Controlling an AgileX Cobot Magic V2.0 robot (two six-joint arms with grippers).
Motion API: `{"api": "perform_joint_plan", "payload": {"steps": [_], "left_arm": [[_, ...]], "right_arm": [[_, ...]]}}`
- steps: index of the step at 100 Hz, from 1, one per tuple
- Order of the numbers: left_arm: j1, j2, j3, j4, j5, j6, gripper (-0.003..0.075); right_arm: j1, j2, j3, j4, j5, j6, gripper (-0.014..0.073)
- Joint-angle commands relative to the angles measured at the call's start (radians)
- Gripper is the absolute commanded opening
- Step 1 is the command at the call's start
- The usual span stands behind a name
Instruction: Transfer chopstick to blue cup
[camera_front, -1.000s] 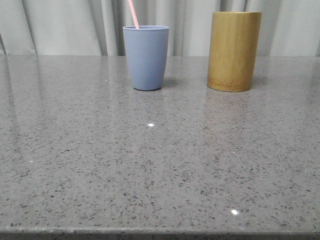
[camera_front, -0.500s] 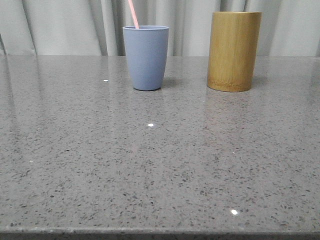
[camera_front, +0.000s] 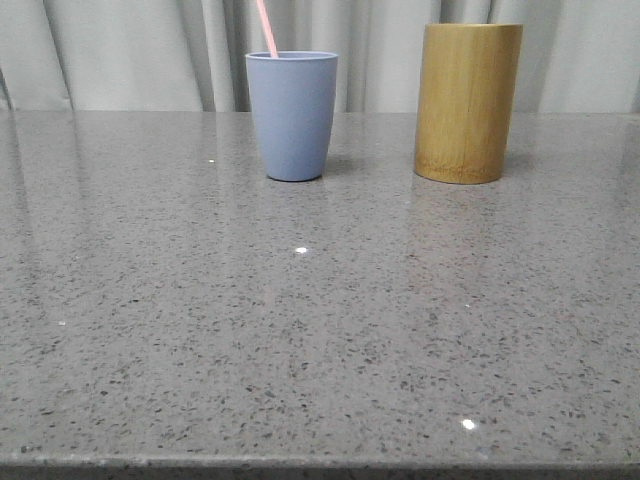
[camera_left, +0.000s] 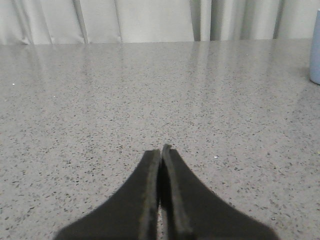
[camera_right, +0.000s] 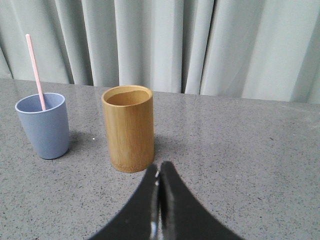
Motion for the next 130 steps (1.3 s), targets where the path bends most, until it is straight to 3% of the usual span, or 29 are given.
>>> {"api": "perform_joint_plan", "payload": {"steps": [1, 72, 103, 130], "left_arm": [[0.003, -0.035, 0.009, -0.009, -0.077, -0.010, -0.0019], [0.003, -0.035, 0.009, -0.009, -0.077, -0.010, -0.0019], [0.003, -0.035, 0.009, -0.009, -0.077, -0.010, -0.0019], [0.003, -0.035, 0.009, -0.009, -0.077, -0.010, -0.0019]], "right_arm": [[-0.007, 0.005, -0.028, -0.009, -0.071, -0.010, -0.0102], [-0.030, -0.005, -0.005, -0.009, -0.101, -0.011, -0.0102], [-0.139, -0.110, 0.190, -0.009, -0.304, 0.007, -0.0102], [-0.204, -0.254, 0.390, -0.010, -0.333, 0.056, -0.0102]]}}
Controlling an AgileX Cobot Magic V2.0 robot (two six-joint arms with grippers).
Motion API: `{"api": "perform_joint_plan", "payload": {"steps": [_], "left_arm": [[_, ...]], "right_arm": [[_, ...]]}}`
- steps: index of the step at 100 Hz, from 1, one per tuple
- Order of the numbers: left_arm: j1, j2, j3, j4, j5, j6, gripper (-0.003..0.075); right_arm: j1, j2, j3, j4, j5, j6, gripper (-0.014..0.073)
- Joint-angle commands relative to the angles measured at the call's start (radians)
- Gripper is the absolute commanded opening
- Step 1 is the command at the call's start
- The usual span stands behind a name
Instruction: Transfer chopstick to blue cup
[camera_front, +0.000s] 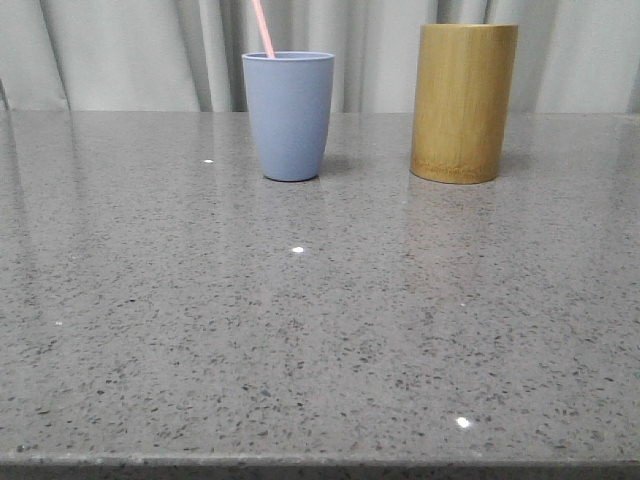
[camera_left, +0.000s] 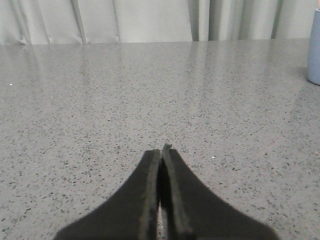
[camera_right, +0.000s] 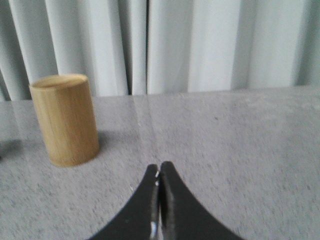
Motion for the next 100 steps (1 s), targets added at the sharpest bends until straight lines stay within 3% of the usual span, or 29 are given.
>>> {"api": "perform_joint_plan", "payload": {"steps": [1, 25, 100], "left_arm": [[0.003, -0.035, 0.009, -0.009, -0.077, -0.010, -0.0019], [0.003, -0.035, 0.009, -0.009, -0.077, -0.010, -0.0019], [0.003, -0.035, 0.009, -0.009, -0.077, -0.010, -0.0019]], "right_arm": [[-0.014, -0.037, 0.034, -0.010, -0.092, 0.008, -0.0102], [-0.014, -0.134, 0.174, -0.010, -0.115, 0.010, -0.0102], [-0.014, -0.154, 0.171, -0.010, -0.078, 0.010, -0.0102]]}}
